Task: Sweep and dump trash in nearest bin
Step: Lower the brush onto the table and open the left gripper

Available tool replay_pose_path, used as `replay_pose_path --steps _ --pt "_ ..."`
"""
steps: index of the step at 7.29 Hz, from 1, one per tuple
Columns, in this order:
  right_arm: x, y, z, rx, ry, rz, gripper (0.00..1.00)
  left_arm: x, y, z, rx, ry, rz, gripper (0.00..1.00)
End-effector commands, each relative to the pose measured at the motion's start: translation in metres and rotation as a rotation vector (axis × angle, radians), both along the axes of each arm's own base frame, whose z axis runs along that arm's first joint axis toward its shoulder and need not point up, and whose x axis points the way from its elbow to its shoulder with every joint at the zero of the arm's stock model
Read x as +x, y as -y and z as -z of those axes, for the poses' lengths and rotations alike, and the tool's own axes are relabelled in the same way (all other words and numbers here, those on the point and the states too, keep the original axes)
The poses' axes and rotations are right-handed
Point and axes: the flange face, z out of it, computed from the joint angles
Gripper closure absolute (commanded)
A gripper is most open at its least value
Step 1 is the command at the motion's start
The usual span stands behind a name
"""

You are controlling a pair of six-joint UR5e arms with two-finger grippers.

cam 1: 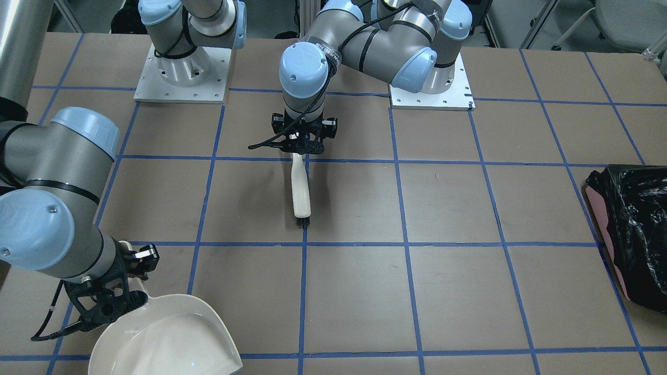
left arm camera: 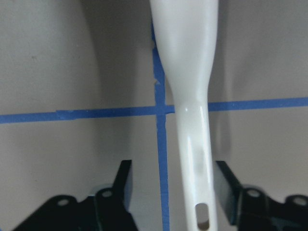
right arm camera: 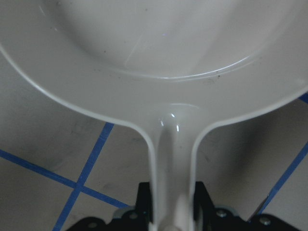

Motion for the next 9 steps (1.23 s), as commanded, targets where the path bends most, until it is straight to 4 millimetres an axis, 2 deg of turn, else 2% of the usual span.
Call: replay_pose_path --steps 1,2,3,4,5,6,7,9 --pt "0.009 0.0 0.0 -0.007 0.003 -0.019 1.0 0.017 0.042 -0.067 -0.082 -0.001 0.035 0.0" --pt "0.034 -0.004 0.005 0.004 0.004 -0.044 1.0 0.045 0.065 -0.096 -0.149 0.022 0.048 0.0" --pt "0.068 -0.01 0.005 0.001 0.0 -0.053 1.0 0.09 0.098 -0.123 -0.201 0.003 0.025 0.0" --pt "0.101 -0.018 0.008 -0.006 -0.011 0.058 1.0 0.139 0.119 -0.151 -0.256 -0.002 0.009 0.0" --pt "0.141 -0.028 0.013 -0.005 0.004 0.09 1.0 0.181 0.132 -0.163 -0.284 0.032 -0.02 0.0" --pt "0.177 -0.04 0.022 0.007 -0.004 0.122 1.0 0.206 0.132 -0.175 -0.307 0.048 -0.017 0.0" --pt "0.212 -0.051 0.036 0.023 -0.02 0.162 1.0 0.218 0.125 -0.181 -0.297 0.049 0.013 0.0" --pt "0.233 -0.056 0.056 0.093 0.012 0.262 1.0 0.222 0.116 -0.192 -0.32 0.035 0.055 0.0"
